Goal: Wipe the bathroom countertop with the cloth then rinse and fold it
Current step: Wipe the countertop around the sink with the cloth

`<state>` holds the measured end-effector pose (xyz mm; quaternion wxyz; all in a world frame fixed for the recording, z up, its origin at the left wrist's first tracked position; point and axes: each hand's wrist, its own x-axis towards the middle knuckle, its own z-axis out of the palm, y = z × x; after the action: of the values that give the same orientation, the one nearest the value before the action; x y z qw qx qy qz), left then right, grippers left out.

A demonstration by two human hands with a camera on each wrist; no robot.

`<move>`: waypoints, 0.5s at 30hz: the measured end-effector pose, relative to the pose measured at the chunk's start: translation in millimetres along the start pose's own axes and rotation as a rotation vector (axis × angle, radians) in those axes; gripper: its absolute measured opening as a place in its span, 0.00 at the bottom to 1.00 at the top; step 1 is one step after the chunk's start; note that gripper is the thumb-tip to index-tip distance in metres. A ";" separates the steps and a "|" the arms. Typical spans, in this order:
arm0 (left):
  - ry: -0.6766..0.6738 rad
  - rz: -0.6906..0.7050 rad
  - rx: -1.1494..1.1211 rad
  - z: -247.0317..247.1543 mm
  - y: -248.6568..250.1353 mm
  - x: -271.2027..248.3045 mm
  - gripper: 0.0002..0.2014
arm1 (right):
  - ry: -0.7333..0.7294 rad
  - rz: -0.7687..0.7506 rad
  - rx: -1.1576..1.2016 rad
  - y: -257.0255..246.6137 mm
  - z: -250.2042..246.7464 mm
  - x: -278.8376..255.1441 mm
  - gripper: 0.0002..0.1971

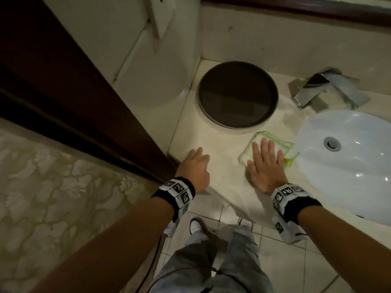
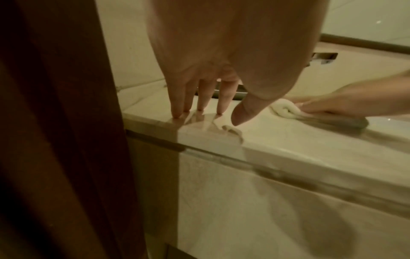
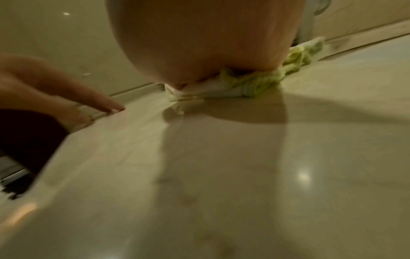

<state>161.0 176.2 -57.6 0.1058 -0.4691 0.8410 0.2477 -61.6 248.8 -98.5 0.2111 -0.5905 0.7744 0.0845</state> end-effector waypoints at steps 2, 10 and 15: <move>-0.010 -0.003 -0.026 -2.9 -6.1 -6.7 0.22 | -0.005 -0.021 -0.009 -21.9 7.1 -4.5 0.32; -0.002 -0.085 -0.069 -6.4 -29.4 -36.8 0.20 | -0.029 -0.156 -0.023 -93.9 1.8 24.5 0.32; 0.044 -0.089 -0.020 -1.7 -47.0 -53.7 0.21 | 0.003 -0.262 -0.076 -146.1 -1.8 48.6 0.32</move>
<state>229.5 194.4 -49.1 0.0935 -0.5127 0.8188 0.2410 66.4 163.3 -100.3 0.1966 -0.6944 0.6870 0.0846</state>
